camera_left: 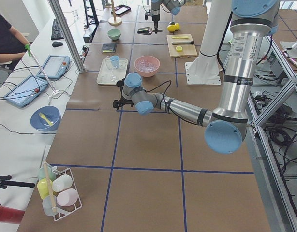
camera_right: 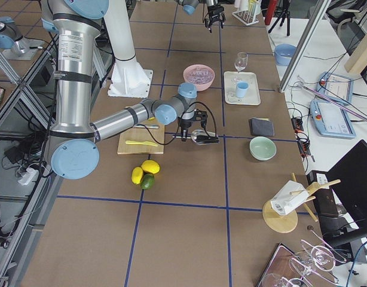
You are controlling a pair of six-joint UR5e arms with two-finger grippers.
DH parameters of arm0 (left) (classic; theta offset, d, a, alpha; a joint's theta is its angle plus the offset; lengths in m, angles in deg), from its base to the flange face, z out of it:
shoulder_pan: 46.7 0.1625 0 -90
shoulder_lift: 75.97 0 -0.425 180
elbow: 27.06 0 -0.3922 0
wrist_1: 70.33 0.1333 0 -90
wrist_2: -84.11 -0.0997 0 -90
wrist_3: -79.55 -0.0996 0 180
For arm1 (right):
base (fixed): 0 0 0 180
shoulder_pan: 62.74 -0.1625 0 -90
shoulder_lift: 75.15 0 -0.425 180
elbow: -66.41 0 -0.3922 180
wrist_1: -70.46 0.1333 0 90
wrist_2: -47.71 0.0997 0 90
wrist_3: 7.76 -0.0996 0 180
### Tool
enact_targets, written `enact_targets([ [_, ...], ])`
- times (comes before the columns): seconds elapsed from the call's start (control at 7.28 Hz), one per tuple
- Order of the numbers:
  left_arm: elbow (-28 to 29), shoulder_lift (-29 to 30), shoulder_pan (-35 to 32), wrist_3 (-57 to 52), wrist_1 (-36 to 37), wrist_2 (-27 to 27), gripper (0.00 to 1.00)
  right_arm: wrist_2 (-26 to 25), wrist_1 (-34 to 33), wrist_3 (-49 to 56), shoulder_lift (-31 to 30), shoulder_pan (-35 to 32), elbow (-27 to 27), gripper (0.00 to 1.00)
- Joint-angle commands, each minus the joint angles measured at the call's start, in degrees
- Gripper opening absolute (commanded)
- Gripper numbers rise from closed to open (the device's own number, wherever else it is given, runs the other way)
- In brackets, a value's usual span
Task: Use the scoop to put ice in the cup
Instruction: 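Lower the scoop onto the table and open the right gripper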
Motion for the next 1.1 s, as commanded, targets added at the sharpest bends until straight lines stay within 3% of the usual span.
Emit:
enact_targets([
  [0.0, -0.4, 0.2, -0.3, 0.0, 2.4, 0.0, 1.00, 0.1, 1.7, -0.8, -0.1, 2.3, 1.0, 0.00],
  [0.55, -0.6, 0.2, -1.8, 0.0, 5.2, 0.0, 1.00, 0.2, 1.7, -0.8, -0.1, 4.1, 1.9, 0.03],
  [0.69, -0.6, 0.1, -1.9, 0.0, 5.3, 0.0, 1.00, 0.1, 1.7, -0.8, -0.1, 4.1, 2.1, 0.43],
  [0.96, -0.7, 0.2, -3.3, 0.0, 8.7, 0.1, 1.00, -0.1, 1.8, -0.7, 0.0, 4.1, 2.2, 1.00],
])
